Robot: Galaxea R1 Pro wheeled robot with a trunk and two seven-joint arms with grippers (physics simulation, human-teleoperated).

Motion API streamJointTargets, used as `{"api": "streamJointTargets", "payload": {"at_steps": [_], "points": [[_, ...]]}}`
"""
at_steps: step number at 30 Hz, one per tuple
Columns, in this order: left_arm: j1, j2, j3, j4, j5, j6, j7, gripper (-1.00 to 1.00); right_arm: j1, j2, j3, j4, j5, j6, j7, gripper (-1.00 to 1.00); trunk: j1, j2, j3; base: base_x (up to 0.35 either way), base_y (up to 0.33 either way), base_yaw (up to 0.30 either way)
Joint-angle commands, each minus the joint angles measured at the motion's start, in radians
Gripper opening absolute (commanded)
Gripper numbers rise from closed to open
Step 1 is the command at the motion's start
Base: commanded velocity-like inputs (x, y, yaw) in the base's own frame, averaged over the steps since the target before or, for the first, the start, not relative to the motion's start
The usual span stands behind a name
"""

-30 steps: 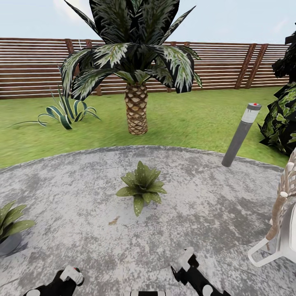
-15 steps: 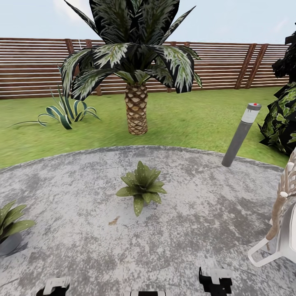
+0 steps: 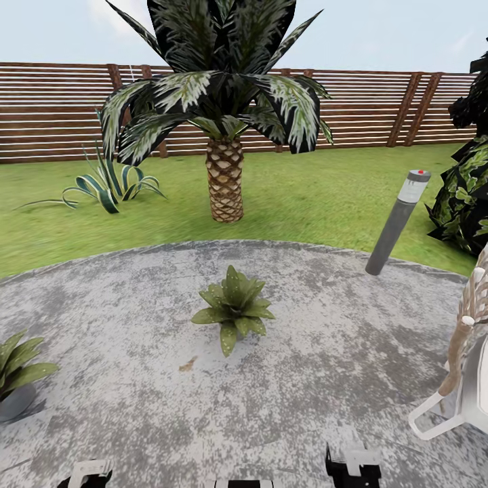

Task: Pick up the pesticide atomizer in the garden and spray insectifuge to fully cover both potted plants in the garden.

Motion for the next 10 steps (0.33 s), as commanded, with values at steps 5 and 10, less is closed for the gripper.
{"api": "streamJointTargets", "payload": {"at_steps": [5,10], "points": [[-0.001,-0.007,0.008,0.004,-0.007,-0.001,0.006,-1.00,0.013,0.000,0.009,0.001,-0.001,0.000,-0.008,1.00,0.000,0.000,-0.001,0.000,0.000,0.000],[-0.001,-0.009,0.009,0.008,-0.004,-0.001,0.010,-1.00,0.014,0.000,0.009,0.001,-0.001,0.000,-0.008,1.00,0.000,0.000,-0.001,0.000,0.000,0.000]]}}
